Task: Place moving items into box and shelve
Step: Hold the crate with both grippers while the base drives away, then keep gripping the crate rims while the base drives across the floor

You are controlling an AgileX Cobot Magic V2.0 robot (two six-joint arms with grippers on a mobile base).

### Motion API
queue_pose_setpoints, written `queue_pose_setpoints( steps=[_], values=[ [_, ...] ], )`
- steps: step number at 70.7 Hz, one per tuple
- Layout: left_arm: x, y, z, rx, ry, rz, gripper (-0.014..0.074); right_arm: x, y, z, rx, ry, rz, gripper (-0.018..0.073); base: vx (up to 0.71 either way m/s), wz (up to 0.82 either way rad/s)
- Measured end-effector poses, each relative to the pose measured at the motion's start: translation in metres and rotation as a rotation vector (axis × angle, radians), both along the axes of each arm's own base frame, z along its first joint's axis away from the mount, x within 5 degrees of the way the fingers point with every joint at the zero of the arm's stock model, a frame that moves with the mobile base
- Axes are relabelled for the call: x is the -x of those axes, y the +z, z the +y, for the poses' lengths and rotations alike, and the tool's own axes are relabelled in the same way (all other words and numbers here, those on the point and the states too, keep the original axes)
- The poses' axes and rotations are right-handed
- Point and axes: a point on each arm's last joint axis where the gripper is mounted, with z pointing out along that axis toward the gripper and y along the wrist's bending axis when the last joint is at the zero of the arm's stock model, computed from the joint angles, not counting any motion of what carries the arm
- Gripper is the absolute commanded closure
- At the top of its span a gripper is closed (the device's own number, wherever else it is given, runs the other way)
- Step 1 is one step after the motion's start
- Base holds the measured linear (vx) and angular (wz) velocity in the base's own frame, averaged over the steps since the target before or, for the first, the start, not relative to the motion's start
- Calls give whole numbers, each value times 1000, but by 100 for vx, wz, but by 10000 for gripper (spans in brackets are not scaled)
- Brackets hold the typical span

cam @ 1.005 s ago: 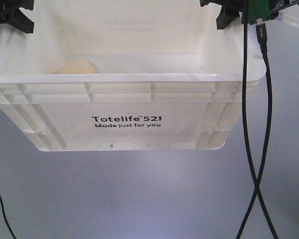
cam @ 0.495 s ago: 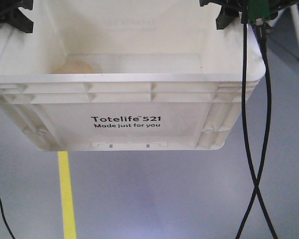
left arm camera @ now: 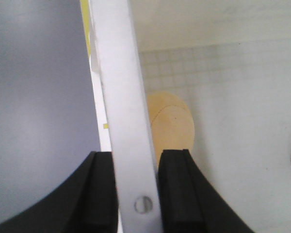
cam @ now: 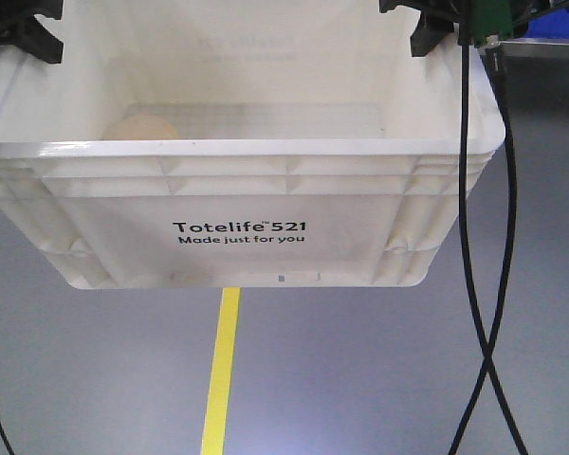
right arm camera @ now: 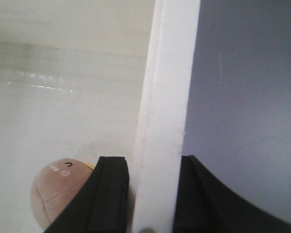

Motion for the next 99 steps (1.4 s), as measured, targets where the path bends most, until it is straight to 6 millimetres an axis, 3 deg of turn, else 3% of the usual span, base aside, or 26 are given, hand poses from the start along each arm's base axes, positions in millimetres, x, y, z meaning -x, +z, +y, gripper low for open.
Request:
queue_pose_setpoints(
  steps=[99],
  values=[
    [5, -3, 0, -1, -2, 63, 596, 0, 0, 0, 1, 1, 0, 564, 43, 15]
  ],
)
